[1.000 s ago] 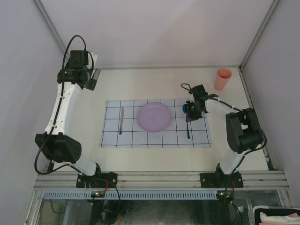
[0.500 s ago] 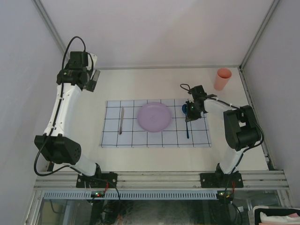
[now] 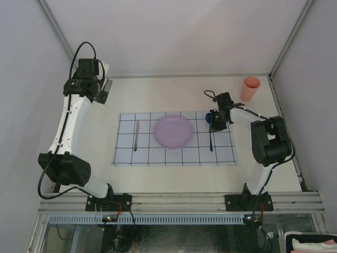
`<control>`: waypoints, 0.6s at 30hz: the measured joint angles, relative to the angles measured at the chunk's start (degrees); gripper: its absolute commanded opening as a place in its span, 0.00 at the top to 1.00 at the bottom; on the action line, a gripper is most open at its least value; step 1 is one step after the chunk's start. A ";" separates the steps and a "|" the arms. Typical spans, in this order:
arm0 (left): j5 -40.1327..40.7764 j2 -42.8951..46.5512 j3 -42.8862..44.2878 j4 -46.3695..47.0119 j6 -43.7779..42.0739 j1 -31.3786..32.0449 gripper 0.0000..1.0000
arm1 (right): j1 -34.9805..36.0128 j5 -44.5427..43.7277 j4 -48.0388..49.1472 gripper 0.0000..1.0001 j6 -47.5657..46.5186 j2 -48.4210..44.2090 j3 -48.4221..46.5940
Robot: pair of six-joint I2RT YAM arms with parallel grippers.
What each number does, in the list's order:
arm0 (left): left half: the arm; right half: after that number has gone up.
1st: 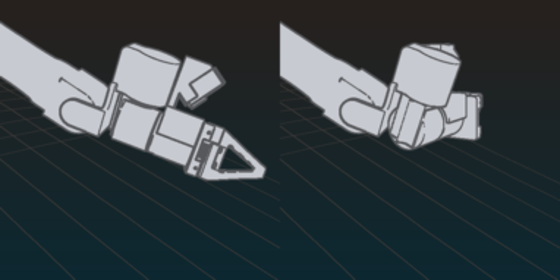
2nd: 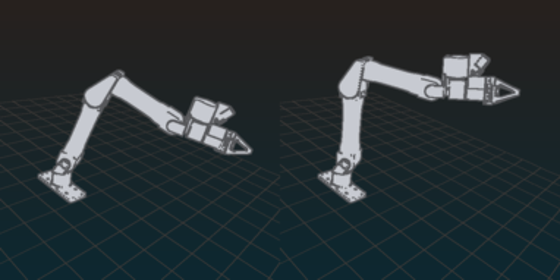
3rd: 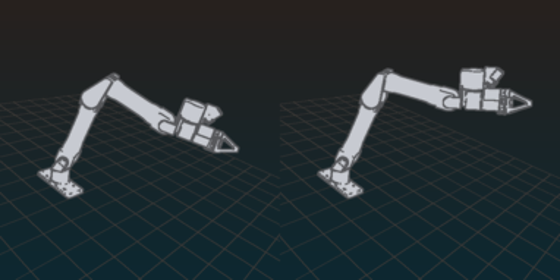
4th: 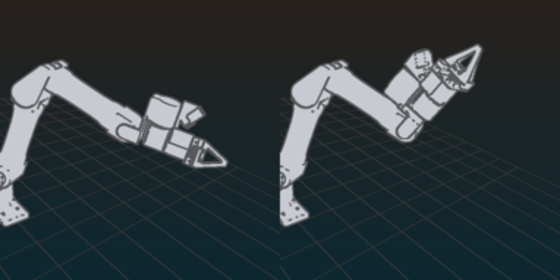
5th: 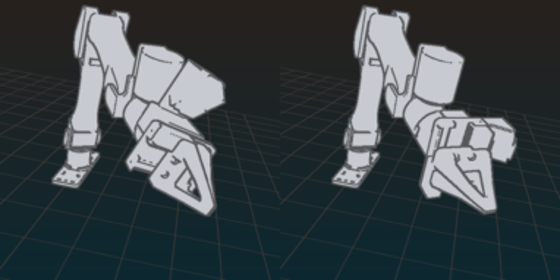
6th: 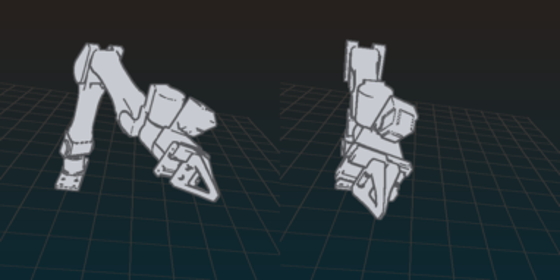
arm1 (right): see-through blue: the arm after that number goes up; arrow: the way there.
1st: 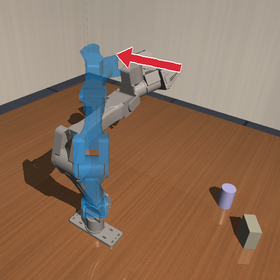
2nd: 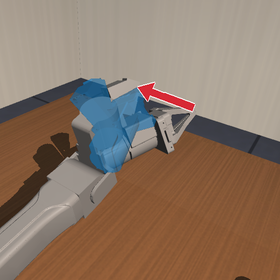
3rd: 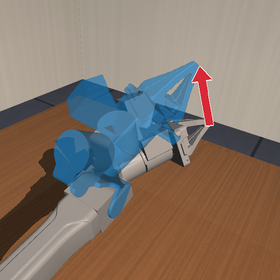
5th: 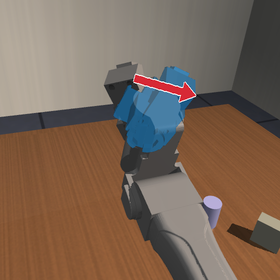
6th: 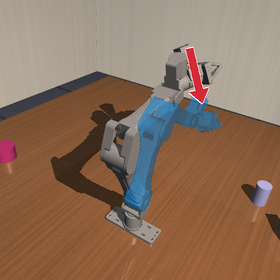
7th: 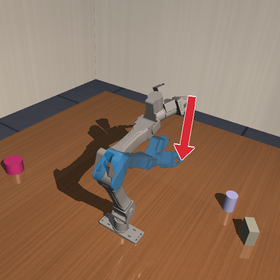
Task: Set the dinner table for one person
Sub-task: Place the spoon on the napkin.
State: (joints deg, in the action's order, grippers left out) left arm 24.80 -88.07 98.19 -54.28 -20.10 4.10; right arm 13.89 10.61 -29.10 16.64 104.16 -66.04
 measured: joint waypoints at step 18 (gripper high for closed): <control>0.00 0.00 0.00 0.00 -0.02 0.00 0.05 | -1.05 0.42 -1.14 1.00 -1.11 0.39 -0.02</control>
State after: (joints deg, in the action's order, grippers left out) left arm 24.80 -88.07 98.19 -54.28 -20.12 4.10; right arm 12.84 11.03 -30.24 15.53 104.55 -66.06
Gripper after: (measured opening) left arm 0.952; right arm 0.008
